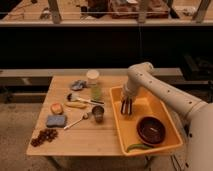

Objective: Wipe tray with eraser

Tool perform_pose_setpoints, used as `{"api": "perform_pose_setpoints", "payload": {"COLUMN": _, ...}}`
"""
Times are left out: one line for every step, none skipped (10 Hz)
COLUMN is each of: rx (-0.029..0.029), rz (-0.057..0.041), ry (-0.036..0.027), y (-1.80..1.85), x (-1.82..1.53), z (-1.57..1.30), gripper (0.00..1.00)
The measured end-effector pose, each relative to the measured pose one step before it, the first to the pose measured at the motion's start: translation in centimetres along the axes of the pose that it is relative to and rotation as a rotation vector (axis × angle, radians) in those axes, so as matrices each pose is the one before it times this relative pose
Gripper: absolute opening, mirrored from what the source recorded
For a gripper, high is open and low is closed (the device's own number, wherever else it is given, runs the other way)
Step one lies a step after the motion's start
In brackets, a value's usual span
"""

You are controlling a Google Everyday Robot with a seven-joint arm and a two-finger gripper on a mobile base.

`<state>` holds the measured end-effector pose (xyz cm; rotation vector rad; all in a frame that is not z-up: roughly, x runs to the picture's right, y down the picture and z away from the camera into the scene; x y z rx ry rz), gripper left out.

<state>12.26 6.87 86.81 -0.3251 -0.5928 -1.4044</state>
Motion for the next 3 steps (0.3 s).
{"api": "perform_pose_setpoints", "payload": {"rx": 0.01868, "rz": -0.02947, "ry": -0.00134, "y": -0.419, "x": -1.475, "z": -0.434, "gripper": 0.00}}
{"api": "perform_pose_setpoints", "payload": {"rx": 0.01626, "rz": -0.02134, "ry": -0.00819, "y": -0.111, "x": -1.310, "z": -0.097, "gripper": 0.00}}
{"api": "perform_pose_setpoints", "payload": {"rx": 0.03327, "rz": -0.02618, "ry": -0.01570, "y": 0.229, "x": -1.979, "z": -0.014, "gripper": 0.00}}
